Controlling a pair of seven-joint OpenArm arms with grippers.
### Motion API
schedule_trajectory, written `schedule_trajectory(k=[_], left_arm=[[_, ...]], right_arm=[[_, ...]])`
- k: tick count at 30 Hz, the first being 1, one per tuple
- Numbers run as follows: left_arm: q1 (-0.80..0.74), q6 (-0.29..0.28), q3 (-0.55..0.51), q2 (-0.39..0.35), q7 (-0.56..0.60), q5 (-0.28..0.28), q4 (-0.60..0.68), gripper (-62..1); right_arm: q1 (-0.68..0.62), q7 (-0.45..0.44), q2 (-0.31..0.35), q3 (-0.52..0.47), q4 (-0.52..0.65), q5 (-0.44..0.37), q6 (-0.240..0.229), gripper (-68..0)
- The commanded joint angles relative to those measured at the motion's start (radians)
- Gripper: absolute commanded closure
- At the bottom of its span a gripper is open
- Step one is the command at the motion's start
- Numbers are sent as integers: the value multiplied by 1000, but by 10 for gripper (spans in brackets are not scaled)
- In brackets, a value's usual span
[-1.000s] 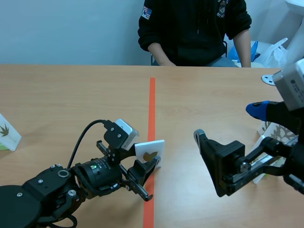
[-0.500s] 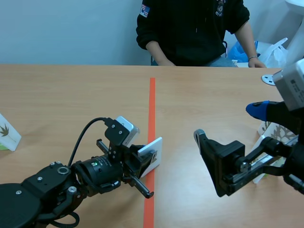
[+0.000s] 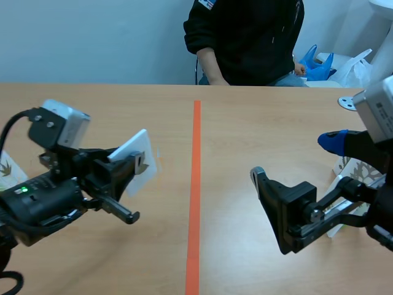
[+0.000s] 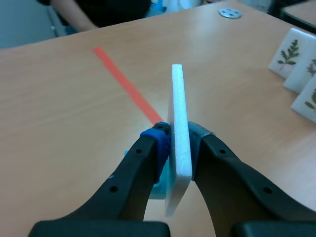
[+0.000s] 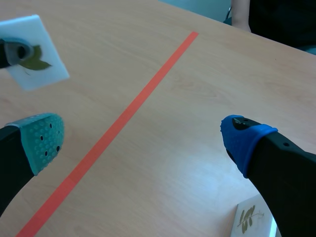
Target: Sort the leaf by its shape. The table is split by an orange tape line. A compound leaf with several leaflets goes to the left side, a simple leaf with one blade goes to the right side. Return to the home posture when a red brick is placed on the table.
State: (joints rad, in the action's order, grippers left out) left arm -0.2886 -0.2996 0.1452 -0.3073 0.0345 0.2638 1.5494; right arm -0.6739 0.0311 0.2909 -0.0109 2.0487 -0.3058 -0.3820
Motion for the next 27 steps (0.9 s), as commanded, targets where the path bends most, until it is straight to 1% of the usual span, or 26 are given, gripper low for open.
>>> schedule_trajectory(k=[1,3,6,9,11,14,16,20,27], left_arm=[[-32,-1,-42,8,17,27,10,-29],[-77,10,-114,23,21,37,21,-29],[-120,46,-205,47,22,41,19,-29],[-136,60,-263,58,37,43,13,-30],[-134,86,-286,60,56,43,-2,-29],[-126,133,-301,61,87,44,-34,-29],[-112,148,-303,61,113,44,-64,-29],[-60,195,-304,74,129,44,-155,-30],[36,233,-305,83,212,44,-341,-30]], right_arm=[[7,-16,0,-3,7,-9,0,-676],[7,-16,0,-3,7,-9,0,-676],[7,-16,0,-3,7,-9,0,-676],[9,-15,0,-3,7,-9,0,-676],[9,-16,0,-3,7,-9,0,-676],[9,-16,0,-3,7,-9,0,-676],[9,-15,0,-3,7,-9,0,-676],[9,-15,0,-3,7,-9,0,-676],[9,-15,0,-3,7,-9,0,-676]])
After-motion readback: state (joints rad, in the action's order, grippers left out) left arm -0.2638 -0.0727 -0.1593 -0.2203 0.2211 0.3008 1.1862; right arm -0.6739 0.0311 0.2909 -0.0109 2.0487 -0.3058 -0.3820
